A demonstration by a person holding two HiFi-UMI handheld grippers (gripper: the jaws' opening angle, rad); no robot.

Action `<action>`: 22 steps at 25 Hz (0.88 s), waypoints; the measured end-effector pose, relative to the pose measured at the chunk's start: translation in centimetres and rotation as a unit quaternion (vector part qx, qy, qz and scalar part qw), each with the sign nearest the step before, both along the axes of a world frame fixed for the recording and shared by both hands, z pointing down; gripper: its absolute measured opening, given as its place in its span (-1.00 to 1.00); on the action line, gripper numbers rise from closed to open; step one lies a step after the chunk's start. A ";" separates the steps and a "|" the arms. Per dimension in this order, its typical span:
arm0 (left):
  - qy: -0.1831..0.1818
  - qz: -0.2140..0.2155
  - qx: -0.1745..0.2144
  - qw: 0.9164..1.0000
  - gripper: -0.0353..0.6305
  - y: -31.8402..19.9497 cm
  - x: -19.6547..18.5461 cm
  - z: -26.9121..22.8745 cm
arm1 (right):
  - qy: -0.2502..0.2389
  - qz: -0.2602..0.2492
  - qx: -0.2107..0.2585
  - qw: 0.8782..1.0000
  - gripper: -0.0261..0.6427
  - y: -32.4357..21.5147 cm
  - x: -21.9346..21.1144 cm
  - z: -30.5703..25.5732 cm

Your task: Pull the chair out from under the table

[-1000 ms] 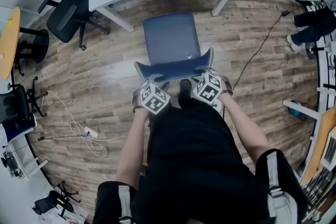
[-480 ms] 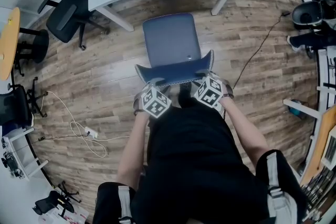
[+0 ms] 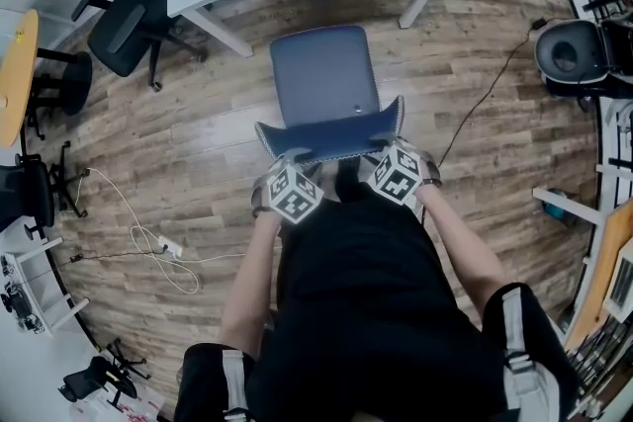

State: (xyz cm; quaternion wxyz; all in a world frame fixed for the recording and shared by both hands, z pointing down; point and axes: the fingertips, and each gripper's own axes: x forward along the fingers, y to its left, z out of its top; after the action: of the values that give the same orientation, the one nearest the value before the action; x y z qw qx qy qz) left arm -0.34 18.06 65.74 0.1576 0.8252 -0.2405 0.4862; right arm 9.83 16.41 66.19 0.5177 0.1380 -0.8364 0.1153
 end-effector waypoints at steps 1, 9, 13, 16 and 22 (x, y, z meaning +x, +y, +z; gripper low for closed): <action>0.000 0.000 -0.001 1.000 -0.52 0.1 0.0 0.0 | -0.001 -0.001 -0.001 1.000 -0.47 0.0 0.0 0.0; 0.001 -0.001 0.002 1.000 -0.52 -0.3 0.0 0.0 | -0.003 0.000 -0.002 1.000 -0.47 -0.3 0.0 -0.1; 0.005 -0.009 0.001 1.000 -0.51 -0.8 -0.2 0.0 | -0.006 0.008 -0.003 1.000 -0.46 -0.8 -0.1 -0.1; 0.008 -0.014 0.002 1.000 -0.50 -1.1 -0.2 -0.1 | -0.005 0.005 -0.009 1.000 -0.45 -1.1 -0.2 -0.1; 0.015 -0.021 0.001 1.000 -0.48 -1.1 -0.2 -0.1 | -0.020 0.012 -0.025 0.999 -0.43 -1.2 -0.2 -0.2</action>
State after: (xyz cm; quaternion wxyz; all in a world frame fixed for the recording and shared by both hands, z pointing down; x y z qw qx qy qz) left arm -0.53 16.96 65.65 0.1703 0.8271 -0.2558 0.4705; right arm 9.64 15.22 65.97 0.5029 0.1333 -0.8416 0.1451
